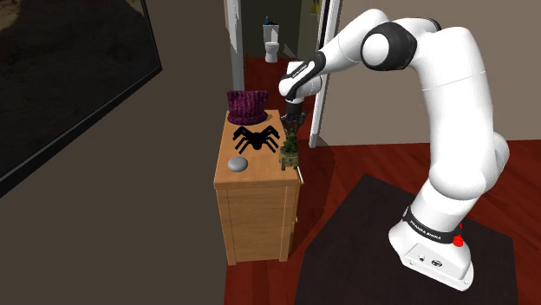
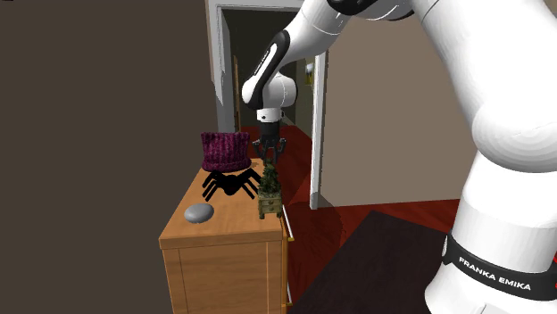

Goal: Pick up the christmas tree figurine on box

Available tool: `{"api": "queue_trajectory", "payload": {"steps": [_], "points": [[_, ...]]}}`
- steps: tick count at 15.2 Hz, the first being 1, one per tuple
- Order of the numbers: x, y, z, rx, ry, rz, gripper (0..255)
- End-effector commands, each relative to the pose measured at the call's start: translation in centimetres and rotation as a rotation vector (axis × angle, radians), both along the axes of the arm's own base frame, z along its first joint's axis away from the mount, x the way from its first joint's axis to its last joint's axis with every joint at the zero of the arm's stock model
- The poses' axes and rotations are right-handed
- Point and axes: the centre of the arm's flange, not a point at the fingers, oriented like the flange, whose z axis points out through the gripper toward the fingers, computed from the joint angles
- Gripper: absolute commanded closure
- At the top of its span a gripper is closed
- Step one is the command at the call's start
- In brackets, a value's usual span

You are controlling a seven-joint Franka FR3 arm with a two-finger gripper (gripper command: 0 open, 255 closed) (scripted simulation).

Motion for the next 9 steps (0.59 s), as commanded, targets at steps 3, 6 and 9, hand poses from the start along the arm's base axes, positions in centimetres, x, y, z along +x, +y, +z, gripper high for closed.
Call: {"api": "queue_trajectory", "payload": {"steps": [3,6,9], "points": [[0.0,0.1,0.0,0.001,0.002,0.000,255],[0.0,0.1,1.6,0.001,0.002,0.000,255],[0.0,0.1,3.2,0.001,0.002,0.000,255]]}}
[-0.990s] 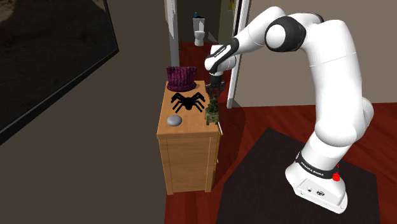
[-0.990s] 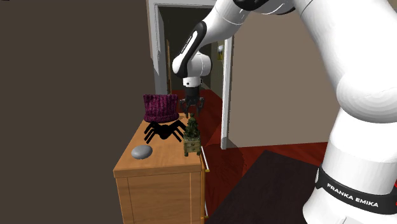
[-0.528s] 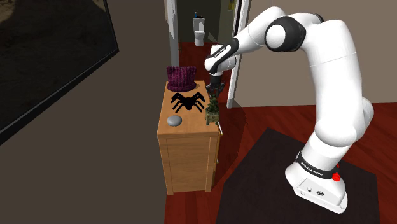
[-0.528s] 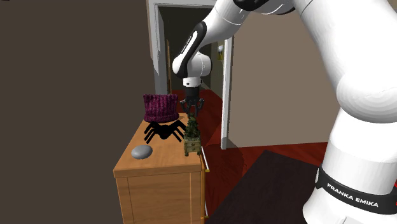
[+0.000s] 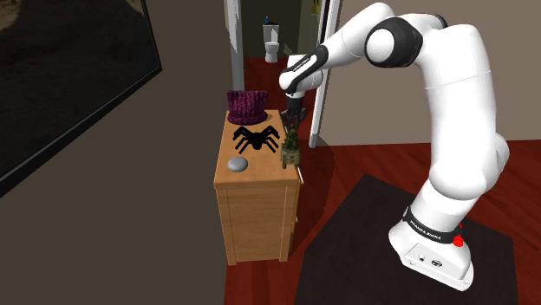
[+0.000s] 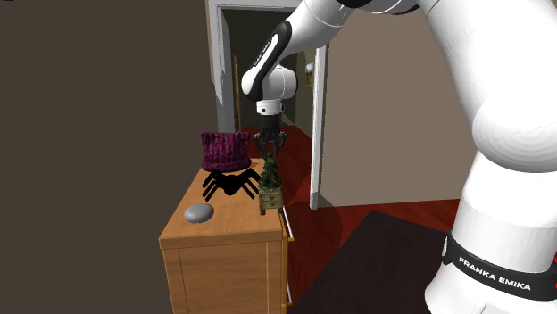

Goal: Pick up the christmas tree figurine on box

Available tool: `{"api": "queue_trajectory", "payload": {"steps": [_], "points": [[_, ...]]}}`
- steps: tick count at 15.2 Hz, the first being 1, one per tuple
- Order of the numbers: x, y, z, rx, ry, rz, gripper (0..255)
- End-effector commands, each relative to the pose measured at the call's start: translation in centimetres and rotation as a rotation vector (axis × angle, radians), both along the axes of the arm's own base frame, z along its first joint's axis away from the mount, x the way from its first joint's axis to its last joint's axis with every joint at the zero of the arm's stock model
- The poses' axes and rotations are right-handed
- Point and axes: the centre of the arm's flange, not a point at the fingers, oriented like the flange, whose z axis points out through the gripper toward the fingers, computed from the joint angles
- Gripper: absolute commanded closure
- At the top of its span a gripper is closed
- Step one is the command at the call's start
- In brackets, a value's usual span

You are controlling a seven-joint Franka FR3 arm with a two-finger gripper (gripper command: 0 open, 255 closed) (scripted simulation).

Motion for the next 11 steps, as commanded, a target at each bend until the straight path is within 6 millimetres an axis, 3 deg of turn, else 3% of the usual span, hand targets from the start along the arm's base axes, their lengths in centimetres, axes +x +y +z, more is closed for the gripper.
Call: {"api": "queue_trajectory", "payload": {"steps": [1,9,11], "points": [[0.0,0.1,1.2,0.000,-0.002,0.000,255],[0.0,0.1,5.4,0.000,-0.002,0.000,255],[0.0,0.1,5.5,0.000,-0.002,0.000,255]]}}
